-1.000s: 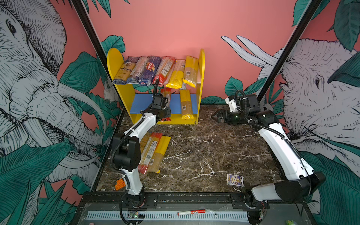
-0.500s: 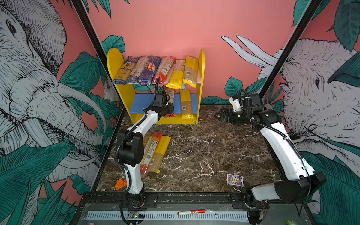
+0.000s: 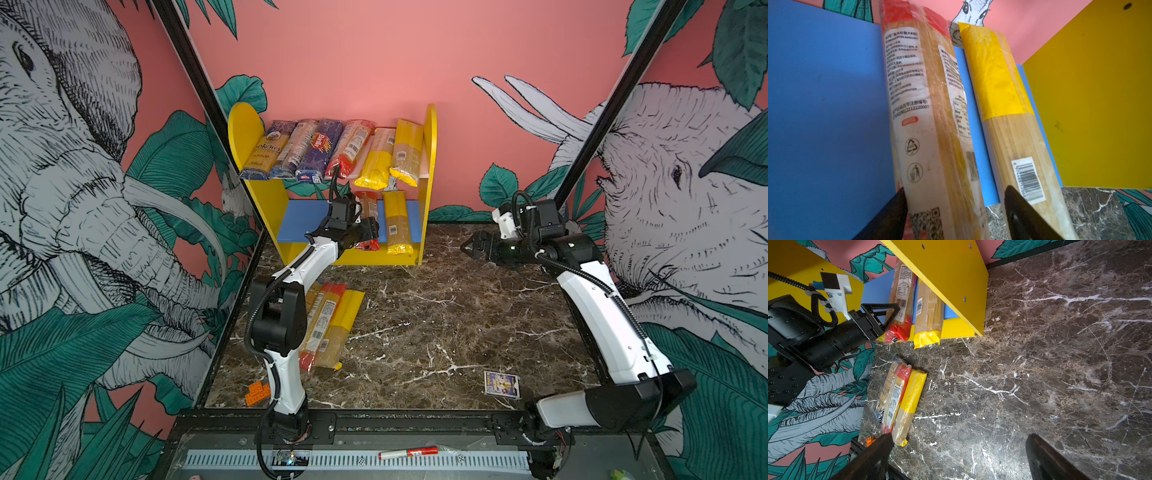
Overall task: Arrange pasta packages on shelves
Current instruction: Place the pasta bag on the shelf, then move the pasta bag to the center of the table.
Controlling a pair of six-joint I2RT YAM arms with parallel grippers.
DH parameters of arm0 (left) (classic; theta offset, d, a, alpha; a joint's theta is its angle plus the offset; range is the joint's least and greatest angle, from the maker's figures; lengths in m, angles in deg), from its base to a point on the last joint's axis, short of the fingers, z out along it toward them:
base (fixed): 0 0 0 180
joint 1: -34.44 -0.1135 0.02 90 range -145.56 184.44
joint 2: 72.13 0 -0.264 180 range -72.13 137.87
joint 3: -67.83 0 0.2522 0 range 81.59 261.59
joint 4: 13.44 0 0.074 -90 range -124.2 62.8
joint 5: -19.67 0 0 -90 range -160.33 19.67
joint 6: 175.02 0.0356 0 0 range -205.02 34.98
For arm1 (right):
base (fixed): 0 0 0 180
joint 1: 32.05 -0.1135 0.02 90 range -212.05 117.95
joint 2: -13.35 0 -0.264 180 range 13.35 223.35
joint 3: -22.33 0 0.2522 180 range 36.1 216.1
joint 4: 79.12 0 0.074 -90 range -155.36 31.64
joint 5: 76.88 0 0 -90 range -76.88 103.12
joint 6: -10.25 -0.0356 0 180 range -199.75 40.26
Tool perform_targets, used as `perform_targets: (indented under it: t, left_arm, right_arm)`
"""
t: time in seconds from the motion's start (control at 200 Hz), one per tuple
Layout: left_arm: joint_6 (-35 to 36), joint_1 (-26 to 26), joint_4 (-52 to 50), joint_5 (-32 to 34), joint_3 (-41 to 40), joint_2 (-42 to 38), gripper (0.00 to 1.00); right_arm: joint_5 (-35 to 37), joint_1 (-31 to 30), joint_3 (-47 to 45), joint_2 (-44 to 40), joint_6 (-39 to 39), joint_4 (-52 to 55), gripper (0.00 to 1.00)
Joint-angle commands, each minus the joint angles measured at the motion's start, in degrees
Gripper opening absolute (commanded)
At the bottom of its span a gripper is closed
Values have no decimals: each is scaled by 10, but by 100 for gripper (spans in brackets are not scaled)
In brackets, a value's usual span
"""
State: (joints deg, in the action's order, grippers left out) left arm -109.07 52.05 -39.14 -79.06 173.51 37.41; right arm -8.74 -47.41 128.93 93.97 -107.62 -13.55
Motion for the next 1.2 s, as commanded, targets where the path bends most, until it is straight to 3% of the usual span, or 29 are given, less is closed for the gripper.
perform_targets:
  t: [0.0, 0.38, 0.665, 1.01, 1.195]
  left_arm:
    - [18, 4, 1, -5, -26, -58, 78]
    - [27, 3, 8, 24, -147, -169, 84]
    - [14, 4, -40, 79, -305, -335, 85]
    - [-112, 41, -272, 220, -507, -606, 85]
    - [-195, 46, -378, 237, -545, -656, 85]
  right_arm:
    - [-14, 2, -6, -19, 2, 0, 99]
    - [-40, 1, -43, -43, -5, -15, 99]
    - [-54, -16, -56, -64, -12, -16, 99]
    - [-68, -74, -58, -62, -5, -7, 99]
    - [-80, -92, -59, -66, -7, -2, 99]
